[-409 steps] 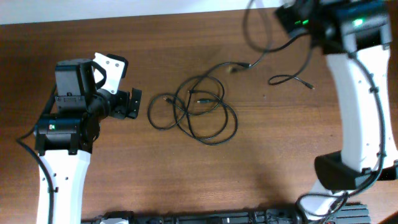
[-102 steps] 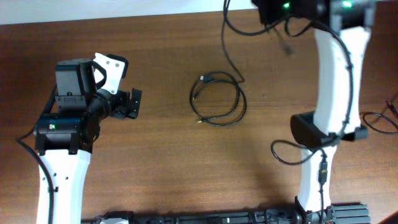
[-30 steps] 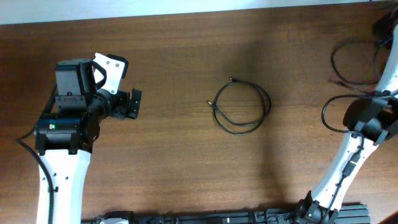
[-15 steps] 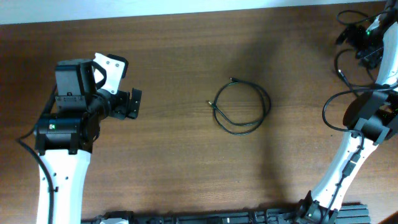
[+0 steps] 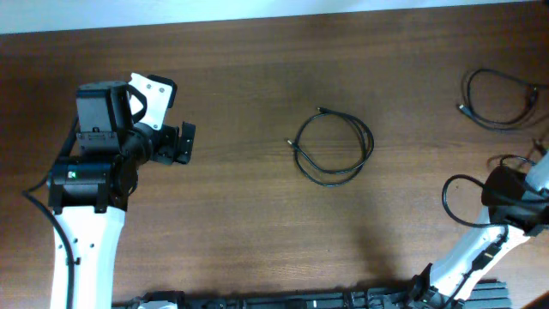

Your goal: Untangle cables

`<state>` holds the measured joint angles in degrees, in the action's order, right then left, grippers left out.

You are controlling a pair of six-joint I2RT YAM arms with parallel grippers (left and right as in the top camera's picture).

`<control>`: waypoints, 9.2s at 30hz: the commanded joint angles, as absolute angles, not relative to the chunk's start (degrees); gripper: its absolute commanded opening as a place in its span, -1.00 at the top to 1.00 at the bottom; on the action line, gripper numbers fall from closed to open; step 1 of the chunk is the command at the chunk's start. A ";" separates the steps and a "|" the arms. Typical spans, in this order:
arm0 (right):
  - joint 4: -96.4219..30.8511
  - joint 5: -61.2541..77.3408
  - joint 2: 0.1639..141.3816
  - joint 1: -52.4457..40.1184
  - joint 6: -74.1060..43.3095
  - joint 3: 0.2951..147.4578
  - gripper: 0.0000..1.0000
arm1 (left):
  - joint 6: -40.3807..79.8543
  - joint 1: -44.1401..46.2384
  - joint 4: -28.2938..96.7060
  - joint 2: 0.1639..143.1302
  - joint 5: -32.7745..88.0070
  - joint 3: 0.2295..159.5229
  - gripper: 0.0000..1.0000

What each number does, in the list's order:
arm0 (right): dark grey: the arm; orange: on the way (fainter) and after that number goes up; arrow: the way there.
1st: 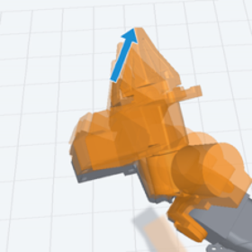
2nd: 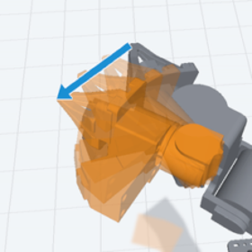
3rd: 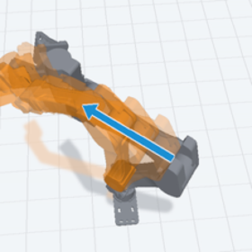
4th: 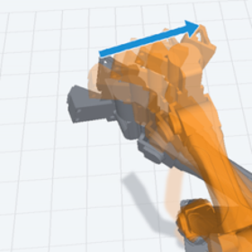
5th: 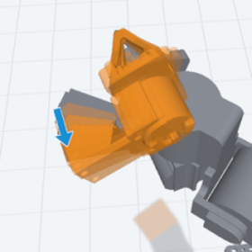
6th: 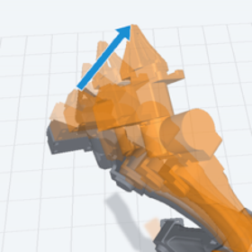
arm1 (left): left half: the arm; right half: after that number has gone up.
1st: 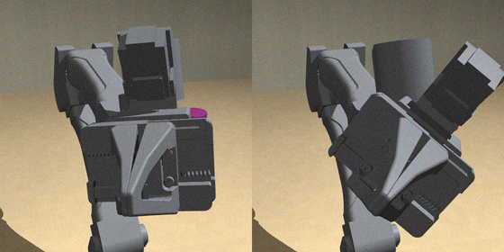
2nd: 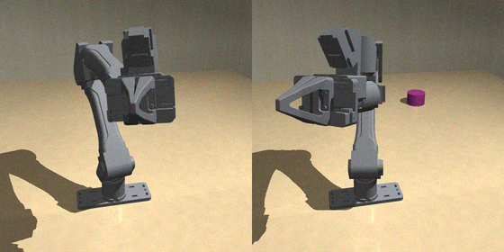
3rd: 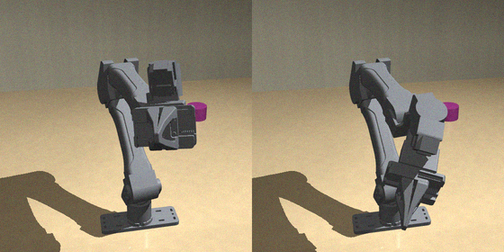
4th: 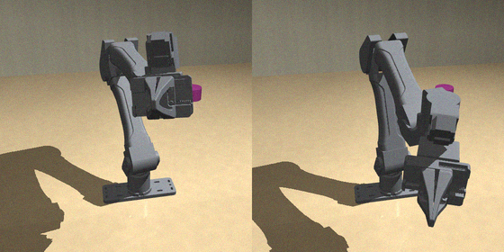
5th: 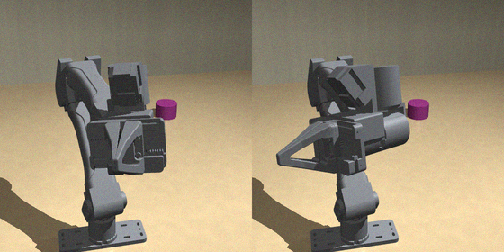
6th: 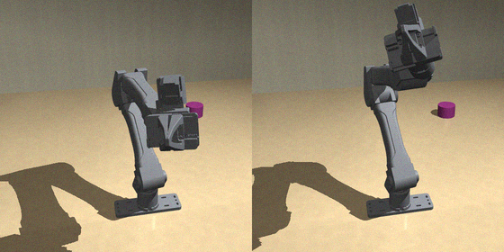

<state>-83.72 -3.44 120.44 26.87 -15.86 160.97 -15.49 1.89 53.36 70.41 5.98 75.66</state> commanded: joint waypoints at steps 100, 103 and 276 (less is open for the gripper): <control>-54.87 3.44 97.84 -12.10 0.58 94.52 -1.00 | -16.38 1.58 53.30 70.50 6.61 76.01 -0.98; -54.87 3.44 97.84 -12.03 0.58 94.50 -1.00 | -16.38 1.58 53.30 70.50 6.61 76.01 -0.98; 5.43 -0.69 5.04 -11.16 1.45 0.32 -0.98 | -4.78 1.72 4.82 0.30 0.62 0.56 -0.98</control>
<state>8.73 -0.56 9.58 -11.40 1.56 0.60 -4.03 1.89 4.38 0.64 1.02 0.64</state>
